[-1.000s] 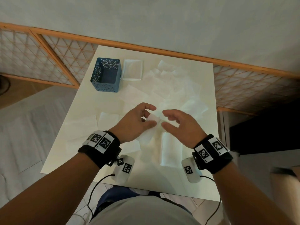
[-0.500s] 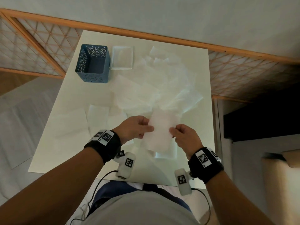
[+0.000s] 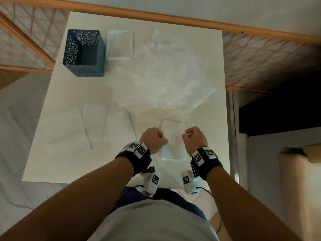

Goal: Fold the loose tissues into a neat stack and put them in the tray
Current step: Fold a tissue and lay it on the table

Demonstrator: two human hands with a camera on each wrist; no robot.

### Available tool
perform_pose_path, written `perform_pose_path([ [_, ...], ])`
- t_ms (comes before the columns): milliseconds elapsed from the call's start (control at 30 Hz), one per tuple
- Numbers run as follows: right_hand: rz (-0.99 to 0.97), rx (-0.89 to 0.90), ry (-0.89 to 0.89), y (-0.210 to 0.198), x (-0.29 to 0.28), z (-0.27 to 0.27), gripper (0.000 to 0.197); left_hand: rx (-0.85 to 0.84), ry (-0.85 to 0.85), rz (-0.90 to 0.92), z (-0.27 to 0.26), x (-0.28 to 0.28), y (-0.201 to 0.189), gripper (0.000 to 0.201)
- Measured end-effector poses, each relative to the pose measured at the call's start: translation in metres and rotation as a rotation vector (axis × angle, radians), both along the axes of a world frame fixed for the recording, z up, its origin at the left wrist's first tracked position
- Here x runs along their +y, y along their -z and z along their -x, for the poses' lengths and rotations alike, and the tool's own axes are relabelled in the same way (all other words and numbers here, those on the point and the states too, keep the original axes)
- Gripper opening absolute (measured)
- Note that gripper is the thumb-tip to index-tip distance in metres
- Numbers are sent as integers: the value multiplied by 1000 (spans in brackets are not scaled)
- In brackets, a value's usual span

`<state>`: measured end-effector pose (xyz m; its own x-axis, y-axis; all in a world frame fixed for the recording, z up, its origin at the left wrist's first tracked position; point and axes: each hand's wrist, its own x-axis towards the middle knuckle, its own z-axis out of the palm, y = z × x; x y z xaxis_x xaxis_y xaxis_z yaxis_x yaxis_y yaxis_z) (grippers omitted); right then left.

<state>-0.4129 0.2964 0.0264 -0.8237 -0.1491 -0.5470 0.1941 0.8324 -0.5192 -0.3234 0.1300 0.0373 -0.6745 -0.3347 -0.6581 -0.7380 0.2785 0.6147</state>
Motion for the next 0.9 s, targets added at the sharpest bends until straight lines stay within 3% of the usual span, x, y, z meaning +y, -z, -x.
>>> perform_pose_path([
  [233,-57,-7,13,16,2,-3,14,-70,41,37,-1,4,6,16],
  [400,-79,13,-10,21,2,-5,17,-129,-12,109,-6,4,12,26],
  [567,-89,5,-6,20,-2,-9,20,-124,-11,66,-4,10,13,41],
  [900,-59,-31,16,14,-6,-15,31,-91,-49,57,-5,9,15,28],
])
